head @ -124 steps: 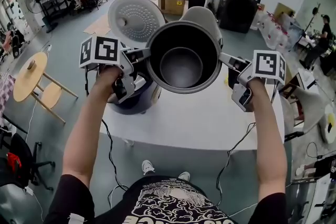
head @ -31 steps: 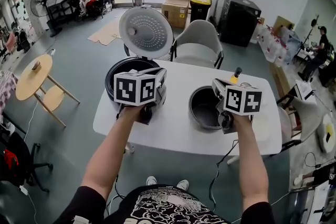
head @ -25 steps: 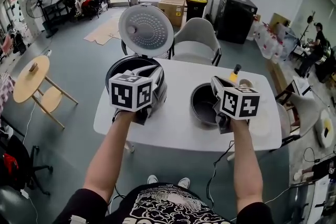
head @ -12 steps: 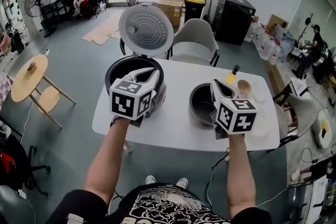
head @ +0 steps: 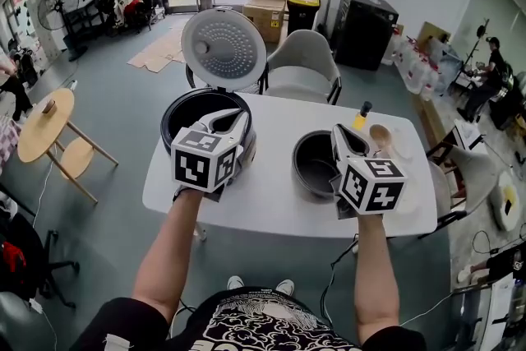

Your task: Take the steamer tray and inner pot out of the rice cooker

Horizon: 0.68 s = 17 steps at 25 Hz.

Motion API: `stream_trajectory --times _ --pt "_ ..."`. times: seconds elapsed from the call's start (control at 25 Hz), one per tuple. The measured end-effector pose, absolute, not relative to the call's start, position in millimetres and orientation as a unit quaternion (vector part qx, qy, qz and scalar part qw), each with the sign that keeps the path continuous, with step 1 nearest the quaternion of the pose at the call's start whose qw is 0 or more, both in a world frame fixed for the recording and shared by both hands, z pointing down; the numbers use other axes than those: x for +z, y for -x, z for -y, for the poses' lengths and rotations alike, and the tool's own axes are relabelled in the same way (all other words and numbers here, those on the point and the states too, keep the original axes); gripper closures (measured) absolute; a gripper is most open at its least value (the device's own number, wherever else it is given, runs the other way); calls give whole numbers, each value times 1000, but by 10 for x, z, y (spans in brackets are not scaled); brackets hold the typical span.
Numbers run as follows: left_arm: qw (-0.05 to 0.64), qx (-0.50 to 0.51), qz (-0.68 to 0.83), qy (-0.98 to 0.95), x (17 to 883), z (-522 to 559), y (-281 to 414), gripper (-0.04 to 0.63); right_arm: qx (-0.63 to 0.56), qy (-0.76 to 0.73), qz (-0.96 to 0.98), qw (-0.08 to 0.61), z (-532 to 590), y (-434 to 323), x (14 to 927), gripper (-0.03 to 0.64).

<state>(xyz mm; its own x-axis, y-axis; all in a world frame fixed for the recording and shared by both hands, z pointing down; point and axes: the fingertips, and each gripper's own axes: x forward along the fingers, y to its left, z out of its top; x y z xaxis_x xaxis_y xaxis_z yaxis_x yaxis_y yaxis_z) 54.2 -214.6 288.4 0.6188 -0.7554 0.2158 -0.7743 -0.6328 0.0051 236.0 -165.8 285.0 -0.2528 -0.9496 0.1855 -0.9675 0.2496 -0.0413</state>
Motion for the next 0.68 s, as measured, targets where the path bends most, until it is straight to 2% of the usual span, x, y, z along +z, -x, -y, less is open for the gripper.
stream_trajectory --times 0.68 --pt "44 102 436 -893 2880 2183 -545 581 69 -608 790 48 1680 -2411 2810 603"
